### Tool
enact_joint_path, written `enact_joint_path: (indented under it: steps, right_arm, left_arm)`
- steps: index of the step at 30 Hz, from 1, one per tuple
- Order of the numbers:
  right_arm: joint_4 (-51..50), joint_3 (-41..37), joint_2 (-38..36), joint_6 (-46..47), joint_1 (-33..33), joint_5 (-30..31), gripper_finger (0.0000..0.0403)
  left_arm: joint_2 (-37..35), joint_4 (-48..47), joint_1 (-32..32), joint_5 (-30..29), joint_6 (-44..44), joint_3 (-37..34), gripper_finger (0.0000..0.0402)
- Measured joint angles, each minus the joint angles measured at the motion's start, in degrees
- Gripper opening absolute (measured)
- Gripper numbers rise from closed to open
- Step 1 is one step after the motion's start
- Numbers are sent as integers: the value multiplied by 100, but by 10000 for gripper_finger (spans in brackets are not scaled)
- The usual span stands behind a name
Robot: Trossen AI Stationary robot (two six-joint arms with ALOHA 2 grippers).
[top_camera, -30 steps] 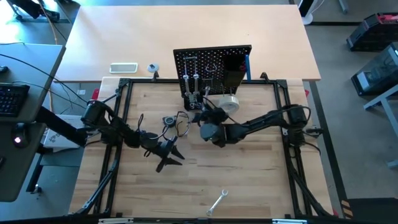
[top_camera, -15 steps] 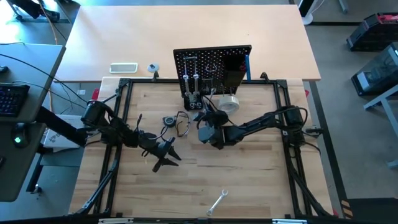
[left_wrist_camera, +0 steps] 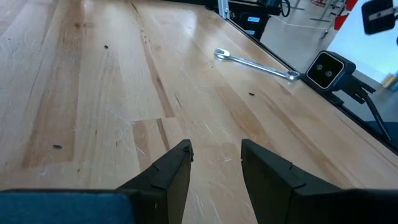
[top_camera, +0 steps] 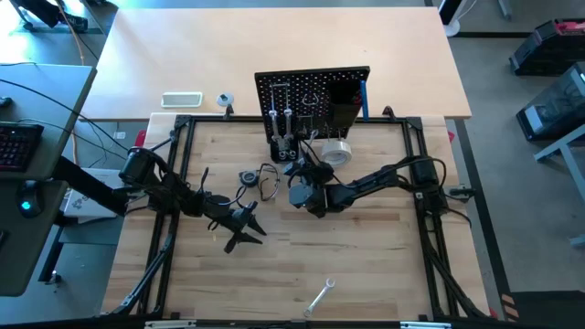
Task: Hang tools onto peg board
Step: Hang the top wrench on the pegboard
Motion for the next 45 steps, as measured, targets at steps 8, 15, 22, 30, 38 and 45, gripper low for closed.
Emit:
enact_joint_path:
  steps: [8, 15, 22, 30, 38, 45]
  right_arm:
    - [441, -2, 417, -11, 36, 58, 27]
    - [651, -2, 437, -363, 78, 375, 28]
    - [799, -2, 437, -566, -15, 306, 31]
    - [1136, -4, 437, -939, -11, 327, 30]
    - [1970, -4, 437, -2052, -13, 264, 30]
    - [2060, -4, 437, -2220, -37, 256, 30]
  left_arm:
    - [0, -10, 2, -2, 12, 0, 133]
    - [0, -33, 2, -13, 196, 0, 133]
    - [0, -37, 2, -22, 206, 0, 133]
    - [0, -46, 2, -26, 308, 0, 133]
    - [0, -44, 6, -28, 314, 0, 133]
    - [0, -75, 7, -27, 314, 0, 133]
